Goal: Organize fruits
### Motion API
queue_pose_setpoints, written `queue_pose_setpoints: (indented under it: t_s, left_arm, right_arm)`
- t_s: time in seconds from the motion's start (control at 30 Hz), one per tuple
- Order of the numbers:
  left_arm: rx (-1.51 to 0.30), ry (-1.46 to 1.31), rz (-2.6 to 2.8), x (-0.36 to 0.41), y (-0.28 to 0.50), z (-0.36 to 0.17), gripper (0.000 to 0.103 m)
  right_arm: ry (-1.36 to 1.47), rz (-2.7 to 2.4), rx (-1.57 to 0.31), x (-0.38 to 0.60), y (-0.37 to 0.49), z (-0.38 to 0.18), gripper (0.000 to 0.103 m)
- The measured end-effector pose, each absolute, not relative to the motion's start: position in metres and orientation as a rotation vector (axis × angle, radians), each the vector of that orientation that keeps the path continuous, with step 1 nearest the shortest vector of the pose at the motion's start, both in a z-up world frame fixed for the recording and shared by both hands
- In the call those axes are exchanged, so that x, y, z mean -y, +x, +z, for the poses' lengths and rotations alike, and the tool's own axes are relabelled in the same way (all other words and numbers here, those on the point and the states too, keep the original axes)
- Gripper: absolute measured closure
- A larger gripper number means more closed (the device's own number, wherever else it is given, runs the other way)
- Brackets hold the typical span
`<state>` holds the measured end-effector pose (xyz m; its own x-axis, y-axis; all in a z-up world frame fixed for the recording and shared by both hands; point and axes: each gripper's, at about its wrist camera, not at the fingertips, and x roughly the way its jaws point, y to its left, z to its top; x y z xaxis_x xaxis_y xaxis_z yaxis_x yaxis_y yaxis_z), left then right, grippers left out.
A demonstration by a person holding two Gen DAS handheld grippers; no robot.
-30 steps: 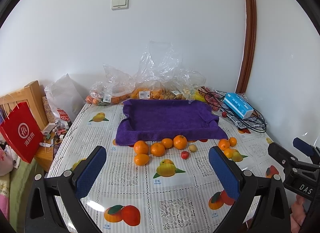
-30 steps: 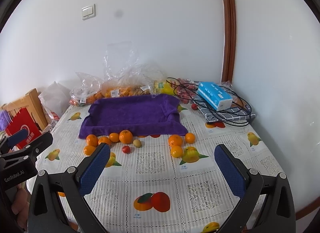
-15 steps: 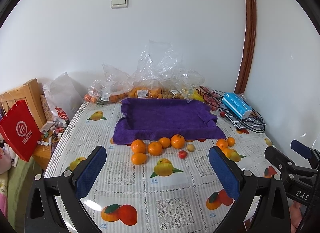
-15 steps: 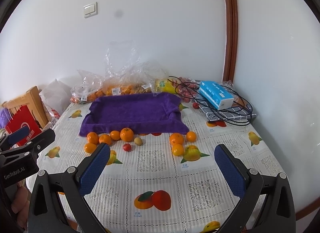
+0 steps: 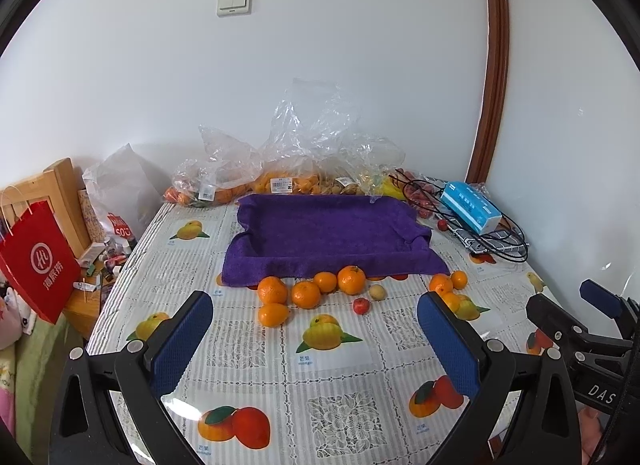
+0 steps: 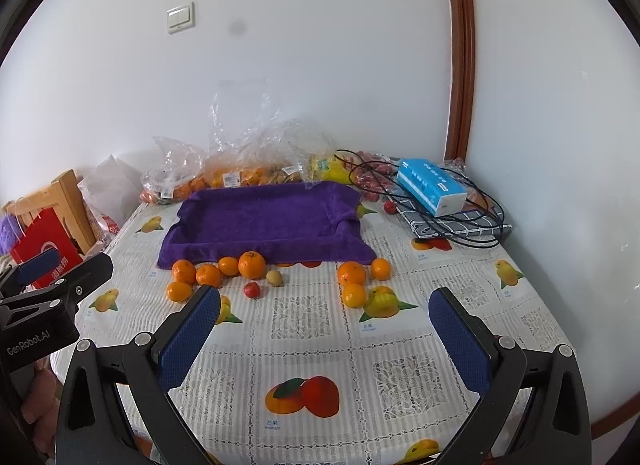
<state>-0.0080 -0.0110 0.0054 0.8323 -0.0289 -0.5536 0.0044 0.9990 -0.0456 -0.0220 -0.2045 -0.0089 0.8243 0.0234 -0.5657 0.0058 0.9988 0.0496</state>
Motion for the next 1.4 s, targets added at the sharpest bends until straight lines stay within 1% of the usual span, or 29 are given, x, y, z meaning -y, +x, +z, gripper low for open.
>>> queue_pose_setpoints:
  t_s: [0.5,0.73,0.97,1.1,1.17,1.23,1.27,1.3,1.4]
  left_arm:
    - [-0.617,-0.050,-0.025,0.008,0.012,0.001,0.000]
    - [-0.622,-0.005,0.007,0.008,0.032,-0.007,0.000]
    - [-0.684,-0.014,0.000,-0.002,0.064,-0.038,0.000]
    - [-0.716,-0.010,0.019,-0.010,0.082,-0.062,0.001]
    - [-0.739,-0.025,0.044,-0.018,0.092,-0.078,0.001]
    - [-0.776,-0.047,0.043,-0.025,0.101,-0.093,0.005]
    - [-0.802,-0.063,0.035,-0.029,0.106,-0.100,0.008]
    - [-0.821,-0.076,0.028,-0.031,0.110,-0.106,0.008]
    - [-0.853,-0.095,0.042,-0.037,0.120,-0.118,0.008]
  right_arm:
    - [0.031,0.008,-0.614,0.202,-0.007,-0.016,0.000]
    - [0.020,-0.026,-0.624,0.209,0.016,-0.022,0.000]
    - [0.019,-0.016,-0.637,0.232,0.044,-0.052,0.000]
    - [0.031,-0.018,-0.724,0.243,0.067,-0.088,0.001]
    - [0.054,-0.029,-0.759,0.248,0.077,-0.107,0.006]
    - [0.070,-0.006,-0.797,0.251,0.087,-0.124,0.022]
    - [0.083,0.009,-0.823,0.252,0.093,-0.134,0.026]
    - [0.092,0.015,-0.839,0.253,0.097,-0.141,0.033]
    - [0.103,0.036,-0.860,0.252,0.110,-0.156,0.042]
